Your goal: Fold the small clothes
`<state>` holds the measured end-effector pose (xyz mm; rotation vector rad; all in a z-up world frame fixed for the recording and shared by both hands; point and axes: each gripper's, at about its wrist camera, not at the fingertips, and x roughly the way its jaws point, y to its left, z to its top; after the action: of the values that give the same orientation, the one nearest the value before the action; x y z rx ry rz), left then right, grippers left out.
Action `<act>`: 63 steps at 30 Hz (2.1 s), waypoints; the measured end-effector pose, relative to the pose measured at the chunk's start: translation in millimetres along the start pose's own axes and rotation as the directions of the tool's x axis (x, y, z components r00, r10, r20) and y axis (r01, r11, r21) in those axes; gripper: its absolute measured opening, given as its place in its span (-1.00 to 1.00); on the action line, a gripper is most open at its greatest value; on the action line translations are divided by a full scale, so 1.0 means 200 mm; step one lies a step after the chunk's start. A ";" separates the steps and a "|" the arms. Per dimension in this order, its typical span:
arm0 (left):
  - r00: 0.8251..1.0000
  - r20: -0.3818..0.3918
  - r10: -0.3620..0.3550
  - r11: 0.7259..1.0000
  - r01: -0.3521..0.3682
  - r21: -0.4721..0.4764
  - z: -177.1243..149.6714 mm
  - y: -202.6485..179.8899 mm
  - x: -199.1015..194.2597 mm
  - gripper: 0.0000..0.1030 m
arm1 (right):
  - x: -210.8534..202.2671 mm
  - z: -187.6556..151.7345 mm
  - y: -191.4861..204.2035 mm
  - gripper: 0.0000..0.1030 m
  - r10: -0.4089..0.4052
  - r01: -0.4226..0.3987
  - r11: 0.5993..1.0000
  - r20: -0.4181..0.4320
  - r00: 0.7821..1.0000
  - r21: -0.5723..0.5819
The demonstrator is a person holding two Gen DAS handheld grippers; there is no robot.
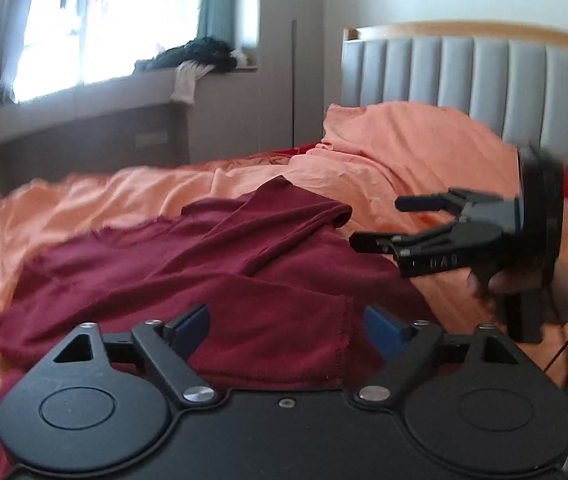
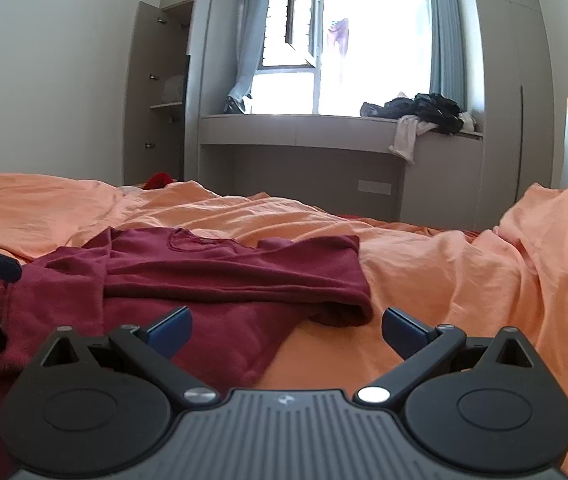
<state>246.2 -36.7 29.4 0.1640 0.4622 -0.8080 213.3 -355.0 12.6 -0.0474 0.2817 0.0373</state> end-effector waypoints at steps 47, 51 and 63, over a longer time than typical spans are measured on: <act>0.844 -0.223 0.487 0.712 -0.532 -0.458 0.10 1.31 0.23 0.26 | -0.04 -0.12 0.25 1.00 0.256 -0.256 0.948 -0.027 0.966 -0.186; 0.848 -0.166 0.503 0.729 -0.520 -0.446 0.14 1.18 0.11 0.57 | -0.10 -0.12 0.24 1.00 0.246 -0.246 0.951 -0.023 0.969 -0.185; 0.860 -0.037 0.509 0.787 -0.482 -0.385 0.15 0.63 -0.23 0.99 | -0.34 -0.19 0.32 1.00 0.271 -0.250 0.912 0.021 0.962 -0.326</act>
<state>319.2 70.4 73.3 -0.1077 0.4741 -0.1892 135.7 -296.0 -7.4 -0.3332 0.2122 0.3512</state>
